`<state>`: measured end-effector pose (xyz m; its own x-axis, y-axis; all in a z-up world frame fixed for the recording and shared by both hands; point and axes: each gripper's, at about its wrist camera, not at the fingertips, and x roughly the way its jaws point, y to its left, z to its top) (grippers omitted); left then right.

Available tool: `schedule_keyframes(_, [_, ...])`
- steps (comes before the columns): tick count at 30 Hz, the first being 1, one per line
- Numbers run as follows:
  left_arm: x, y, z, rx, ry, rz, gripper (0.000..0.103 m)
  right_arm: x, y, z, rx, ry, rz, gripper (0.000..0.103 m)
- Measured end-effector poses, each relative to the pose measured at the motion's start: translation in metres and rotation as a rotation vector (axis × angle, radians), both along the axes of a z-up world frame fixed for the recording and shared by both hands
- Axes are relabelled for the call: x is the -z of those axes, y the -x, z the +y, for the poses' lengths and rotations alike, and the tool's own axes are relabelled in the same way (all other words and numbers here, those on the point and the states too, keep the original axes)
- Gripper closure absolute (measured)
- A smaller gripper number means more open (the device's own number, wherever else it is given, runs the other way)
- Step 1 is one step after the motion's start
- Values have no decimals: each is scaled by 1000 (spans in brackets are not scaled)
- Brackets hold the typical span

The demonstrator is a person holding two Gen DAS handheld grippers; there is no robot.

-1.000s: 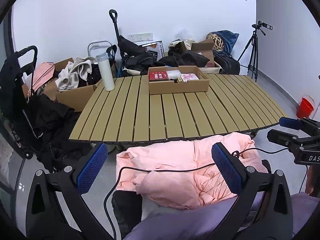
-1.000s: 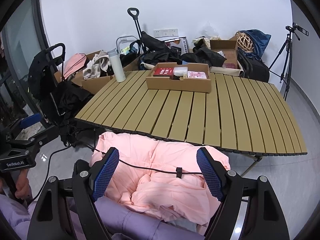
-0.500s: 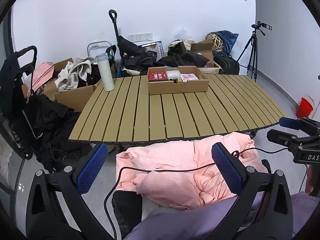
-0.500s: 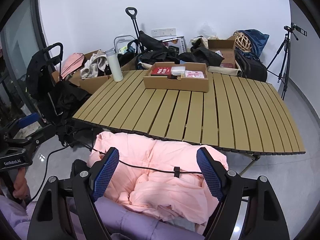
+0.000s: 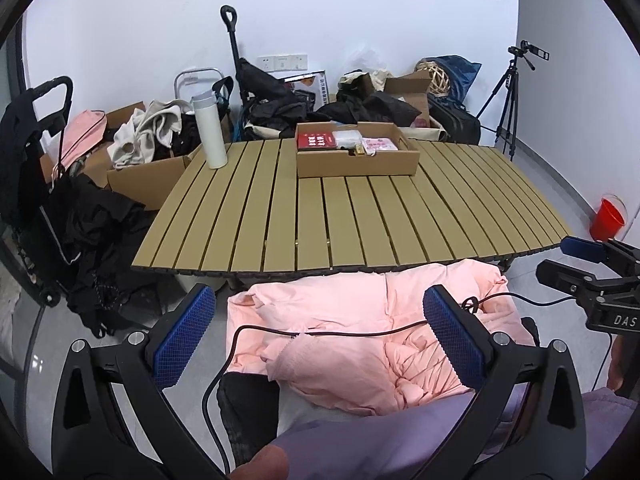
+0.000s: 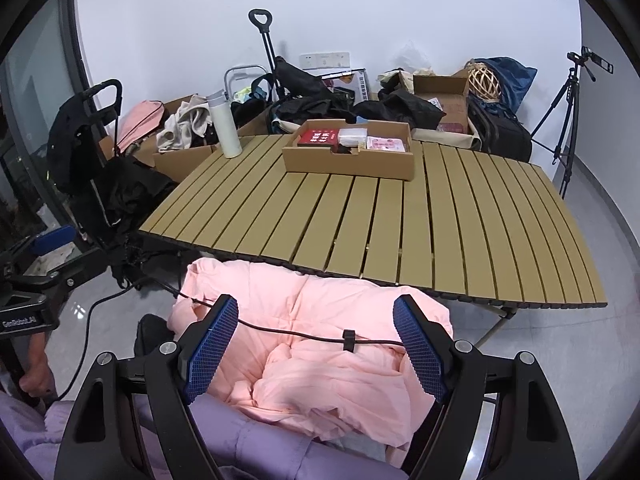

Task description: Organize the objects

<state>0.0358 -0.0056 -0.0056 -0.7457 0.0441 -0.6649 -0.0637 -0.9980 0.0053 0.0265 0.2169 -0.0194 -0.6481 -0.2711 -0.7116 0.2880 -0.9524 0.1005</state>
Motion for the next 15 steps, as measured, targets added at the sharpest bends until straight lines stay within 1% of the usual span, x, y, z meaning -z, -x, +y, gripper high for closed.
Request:
schedule_keyframes(8, [-2, -2, 0, 5, -9, 21, 0, 1, 1, 7, 21, 5, 1, 20])
schedule_keyframes(10, [-2, -3, 0, 5, -5, 19, 0, 1, 1, 8, 25, 6, -1, 20])
schedule_keyframes(15, [1, -1, -2, 12, -27, 10, 0, 1, 1, 11, 30, 7, -1, 20])
